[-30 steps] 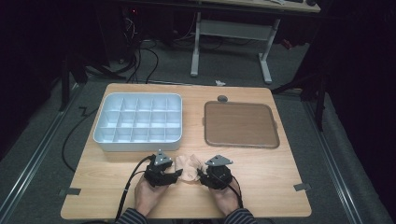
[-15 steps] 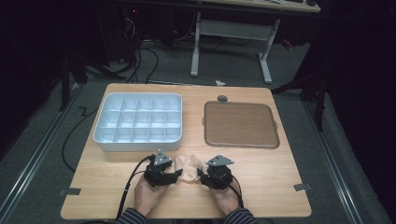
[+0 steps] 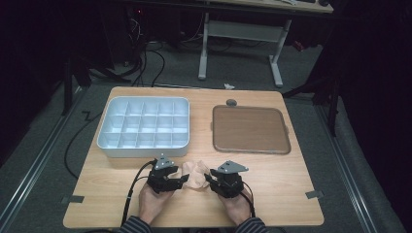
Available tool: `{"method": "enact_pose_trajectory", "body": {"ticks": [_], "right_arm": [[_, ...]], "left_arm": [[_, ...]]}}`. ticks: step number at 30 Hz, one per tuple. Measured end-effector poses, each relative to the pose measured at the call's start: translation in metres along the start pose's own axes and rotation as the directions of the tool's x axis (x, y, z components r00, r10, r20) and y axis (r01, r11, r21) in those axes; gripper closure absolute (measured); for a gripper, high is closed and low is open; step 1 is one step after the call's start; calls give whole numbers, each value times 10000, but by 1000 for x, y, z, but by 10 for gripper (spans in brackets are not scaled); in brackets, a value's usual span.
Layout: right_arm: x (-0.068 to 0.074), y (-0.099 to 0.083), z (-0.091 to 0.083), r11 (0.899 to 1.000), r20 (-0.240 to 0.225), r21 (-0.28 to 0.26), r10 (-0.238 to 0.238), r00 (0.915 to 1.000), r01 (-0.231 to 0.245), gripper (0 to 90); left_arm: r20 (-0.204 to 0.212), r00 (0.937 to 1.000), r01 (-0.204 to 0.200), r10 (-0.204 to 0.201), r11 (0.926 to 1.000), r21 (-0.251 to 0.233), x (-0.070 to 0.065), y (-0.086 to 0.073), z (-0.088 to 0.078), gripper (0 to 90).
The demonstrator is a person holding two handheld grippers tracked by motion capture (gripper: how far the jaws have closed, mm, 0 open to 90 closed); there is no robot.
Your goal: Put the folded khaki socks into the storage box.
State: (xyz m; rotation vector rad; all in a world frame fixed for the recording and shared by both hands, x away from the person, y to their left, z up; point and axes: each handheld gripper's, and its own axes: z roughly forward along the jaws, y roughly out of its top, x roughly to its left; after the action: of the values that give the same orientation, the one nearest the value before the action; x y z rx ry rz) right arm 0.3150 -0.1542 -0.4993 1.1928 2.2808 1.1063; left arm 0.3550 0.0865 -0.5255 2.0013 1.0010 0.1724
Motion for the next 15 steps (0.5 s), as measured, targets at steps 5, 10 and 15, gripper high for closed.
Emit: {"method": "enact_pose_trajectory", "body": {"ticks": [5,10,15], "right_arm": [[10,2,7,9997,-422,181,-178,9990,186,791],[19,1,18,9987,-600,377,-329,9977,352,822],[20,1,24,9980,-560,431,-429,9975,454,838]], "left_arm": [[19,9994,339,-339,9994,30,6,1,2,425],[41,9992,392,-392,9992,43,7,7,3,423],[90,9991,422,-422,9991,1,8,19,4,423]]}}
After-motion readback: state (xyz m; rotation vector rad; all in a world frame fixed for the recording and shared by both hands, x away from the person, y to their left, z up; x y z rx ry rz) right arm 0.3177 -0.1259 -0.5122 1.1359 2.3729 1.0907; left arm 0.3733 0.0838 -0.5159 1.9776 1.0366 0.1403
